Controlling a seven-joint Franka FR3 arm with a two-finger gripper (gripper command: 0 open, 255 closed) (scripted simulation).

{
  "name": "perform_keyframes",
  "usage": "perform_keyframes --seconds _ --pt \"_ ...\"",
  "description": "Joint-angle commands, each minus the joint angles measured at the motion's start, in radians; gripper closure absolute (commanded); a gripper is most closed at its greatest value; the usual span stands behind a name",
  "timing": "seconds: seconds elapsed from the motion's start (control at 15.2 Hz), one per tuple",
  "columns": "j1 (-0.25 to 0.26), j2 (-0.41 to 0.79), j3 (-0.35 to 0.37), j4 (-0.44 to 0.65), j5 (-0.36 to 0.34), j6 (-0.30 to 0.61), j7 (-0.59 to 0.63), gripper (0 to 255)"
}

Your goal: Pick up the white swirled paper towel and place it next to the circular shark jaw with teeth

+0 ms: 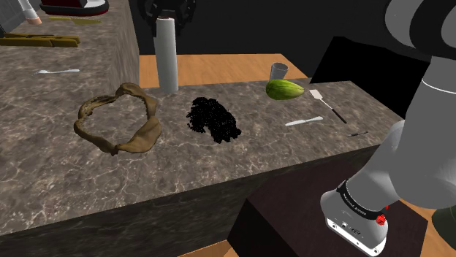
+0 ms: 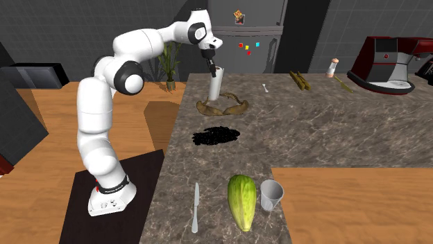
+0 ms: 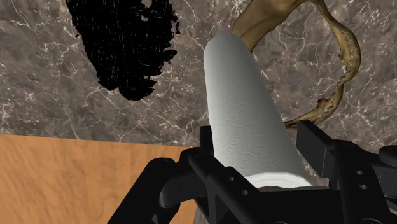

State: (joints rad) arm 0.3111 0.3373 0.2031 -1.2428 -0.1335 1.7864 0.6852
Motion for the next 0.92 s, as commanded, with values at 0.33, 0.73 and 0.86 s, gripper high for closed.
perform_keyframes --seconds 0.33,0.73,0.86 --pt "-0.010 -0.023 -0.002 -0.130 0.003 0.108 0.004 255" --pt "-0.014 -0.030 -0.003 -0.221 0.002 0.191 0.010 255" --pt "-0.015 -0.030 -0.004 -0.248 0.001 0.218 0.012 255"
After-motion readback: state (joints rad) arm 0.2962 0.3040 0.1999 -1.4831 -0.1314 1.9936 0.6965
